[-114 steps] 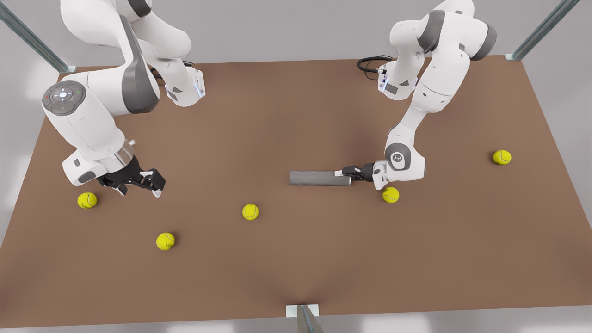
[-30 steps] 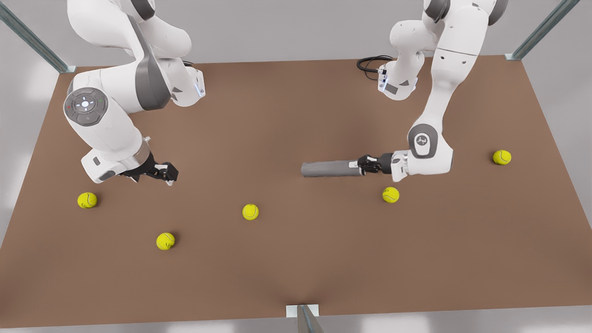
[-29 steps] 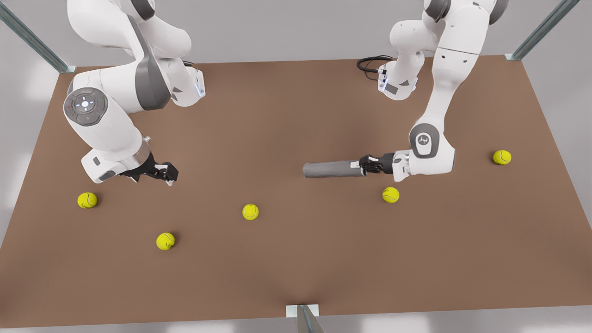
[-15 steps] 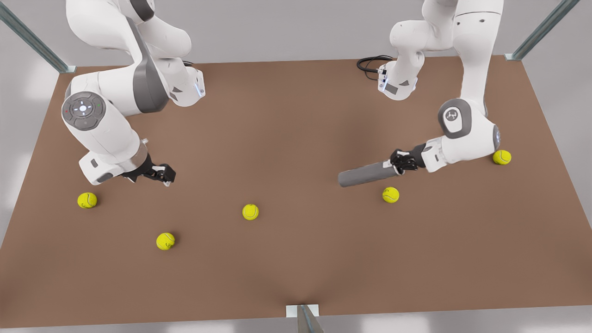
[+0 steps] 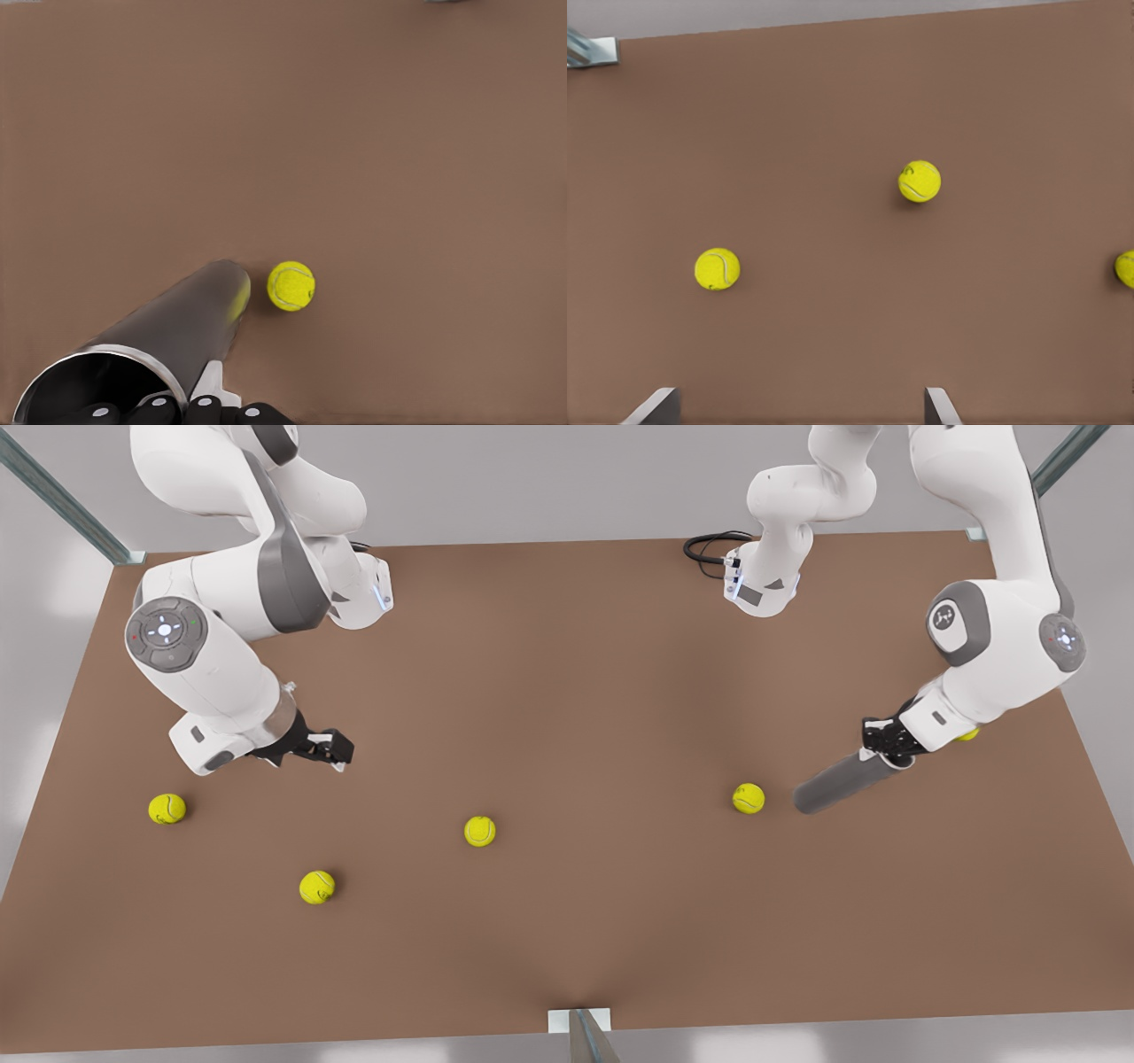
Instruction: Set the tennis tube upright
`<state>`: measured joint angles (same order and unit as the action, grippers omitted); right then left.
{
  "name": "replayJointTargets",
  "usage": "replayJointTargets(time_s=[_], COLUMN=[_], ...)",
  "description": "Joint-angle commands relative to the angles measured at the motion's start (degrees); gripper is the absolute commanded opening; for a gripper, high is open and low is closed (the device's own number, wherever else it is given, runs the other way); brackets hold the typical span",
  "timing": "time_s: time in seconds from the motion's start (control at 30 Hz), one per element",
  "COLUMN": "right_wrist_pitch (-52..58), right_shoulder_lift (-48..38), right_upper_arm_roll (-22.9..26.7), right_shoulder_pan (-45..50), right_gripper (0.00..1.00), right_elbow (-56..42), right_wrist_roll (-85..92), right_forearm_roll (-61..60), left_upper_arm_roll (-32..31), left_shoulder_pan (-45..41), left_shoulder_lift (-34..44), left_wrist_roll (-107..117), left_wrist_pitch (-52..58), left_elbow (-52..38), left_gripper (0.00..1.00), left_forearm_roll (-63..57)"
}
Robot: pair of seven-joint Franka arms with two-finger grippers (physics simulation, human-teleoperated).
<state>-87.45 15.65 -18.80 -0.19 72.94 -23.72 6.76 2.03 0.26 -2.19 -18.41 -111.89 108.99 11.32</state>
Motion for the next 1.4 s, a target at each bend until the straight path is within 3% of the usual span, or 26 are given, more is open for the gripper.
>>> replayJointTargets(time_s=[0.0,0.5,1.33,1.37], right_wrist_pitch=[0.0,0.0,0.0,0.0], right_shoulder_lift=[0.0,0.5,0.5,0.5], right_upper_arm_roll=[0.0,0.1,0.0,0.0], right_shoulder_pan=[0.0,0.0,0.3,0.3], right_gripper=[1.0,1.0,1.0,1.0], right_elbow=[0.0,0.1,0.1,0.1], right_wrist_roll=[0.0,0.0,0.1,0.1], right_forearm_roll=[0.0,0.1,0.0,0.0], left_upper_arm_roll=[0.0,-1.9,-1.9,-1.9], left_shoulder_pan=[-1.1,-1.5,-1.6,-1.6], left_shoulder_lift=[-0.1,-6.2,-9.2,-9.5], left_wrist_roll=[0.0,1.3,1.8,1.8], left_wrist_pitch=[-0.1,-1.4,-3.0,-3.0], left_elbow=[0.0,0.0,0.1,0.1], left_gripper=[0.21,0.21,0.21,0.49], left_forearm_roll=[-6.5,-8.5,-11.1,-11.1])
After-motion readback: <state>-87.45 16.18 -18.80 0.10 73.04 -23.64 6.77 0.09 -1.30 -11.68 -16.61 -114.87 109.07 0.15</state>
